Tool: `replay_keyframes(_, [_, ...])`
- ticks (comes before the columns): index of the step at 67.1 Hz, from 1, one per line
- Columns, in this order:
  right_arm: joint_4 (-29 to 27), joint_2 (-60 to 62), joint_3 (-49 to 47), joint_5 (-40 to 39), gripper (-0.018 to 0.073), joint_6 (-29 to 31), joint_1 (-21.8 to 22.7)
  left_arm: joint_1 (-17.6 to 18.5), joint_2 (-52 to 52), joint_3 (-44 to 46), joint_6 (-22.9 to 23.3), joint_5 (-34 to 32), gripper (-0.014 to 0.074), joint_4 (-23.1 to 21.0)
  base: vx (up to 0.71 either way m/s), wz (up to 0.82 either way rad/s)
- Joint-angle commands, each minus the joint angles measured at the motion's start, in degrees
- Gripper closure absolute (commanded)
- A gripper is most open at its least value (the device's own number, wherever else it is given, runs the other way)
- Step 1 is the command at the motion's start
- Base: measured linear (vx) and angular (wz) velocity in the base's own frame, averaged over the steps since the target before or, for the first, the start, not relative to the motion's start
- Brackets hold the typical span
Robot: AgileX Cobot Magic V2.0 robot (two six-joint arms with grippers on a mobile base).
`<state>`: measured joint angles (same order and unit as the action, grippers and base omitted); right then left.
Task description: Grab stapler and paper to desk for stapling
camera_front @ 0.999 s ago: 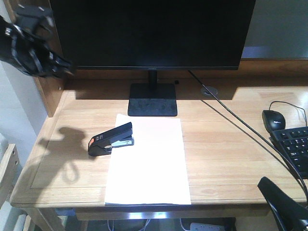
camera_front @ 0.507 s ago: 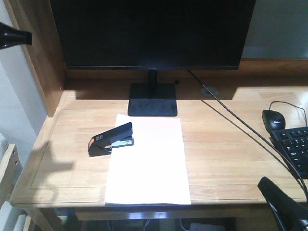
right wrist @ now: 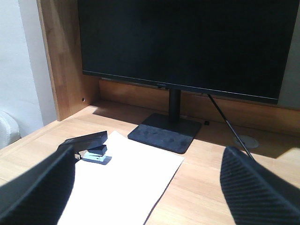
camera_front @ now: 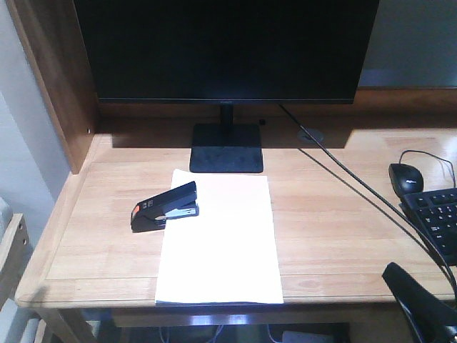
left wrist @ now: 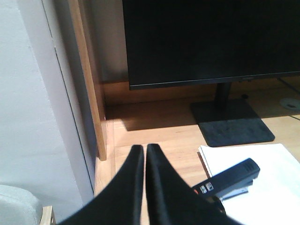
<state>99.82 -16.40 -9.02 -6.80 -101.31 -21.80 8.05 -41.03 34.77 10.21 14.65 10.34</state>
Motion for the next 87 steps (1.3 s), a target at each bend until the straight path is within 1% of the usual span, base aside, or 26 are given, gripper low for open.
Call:
replay_keyframes(1, [2.71,-0.37,-1.55,0.82,-0.0032,0.30,0.21,0.34,7.02,-3.60,0.71,-5.36,0.0603,-0.20,0.00,0.00])
replay_keyframes(7, [2.71,-0.37,-1.55,0.82,-0.0032,0.30,0.21,0.34,14.84,-8.46,0.71,-5.41,0.0603,-0.20,0.00,0.00])
replay_keyframes(19, [2.71,-0.37,-1.55,0.82,-0.0032,0.30,0.21,0.34,26.11,-14.38,1.28,-3.93,0.0603,-0.53,0.00,0.00])
replay_keyframes(26, [2.71,-0.37,-1.55,0.82,-0.0032,0.30,0.21,0.34,31.61,-16.97,1.41,0.52,0.0603,-3.32,0.00,0.00])
replay_keyframes(32, [2.71,-0.37,-1.55,0.82,-0.0032,0.30,0.21,0.34,34.76,-17.88,1.41,3.23,0.0603,-3.74,0.00,0.00])
replay_keyframes(75, [2.78,-0.37,-1.55,0.88,-0.0032,0.42,0.21,0.34,35.77,-17.98,1.41,4.23,0.0603,-3.68,0.00,0.00])
replay_keyframes(79, [2.78,-0.37,-1.55,1.76,-0.0032,0.91,0.21,0.34,35.77,-17.98,1.41,4.23,0.0603,-3.68,0.00,0.00])
replay_keyframes(85, [2.78,-0.37,-1.55,3.03,-0.0012,0.70,0.21,0.34,35.77,-17.98,1.41,4.23,0.0603,-3.68,0.00,0.00])
replay_keyframes(87, [2.70,-0.37,-1.55,3.24,0.0011,0.45,0.21,0.34,35.77,-17.98,1.41,4.23,0.0603,-3.68,0.00,0.00])
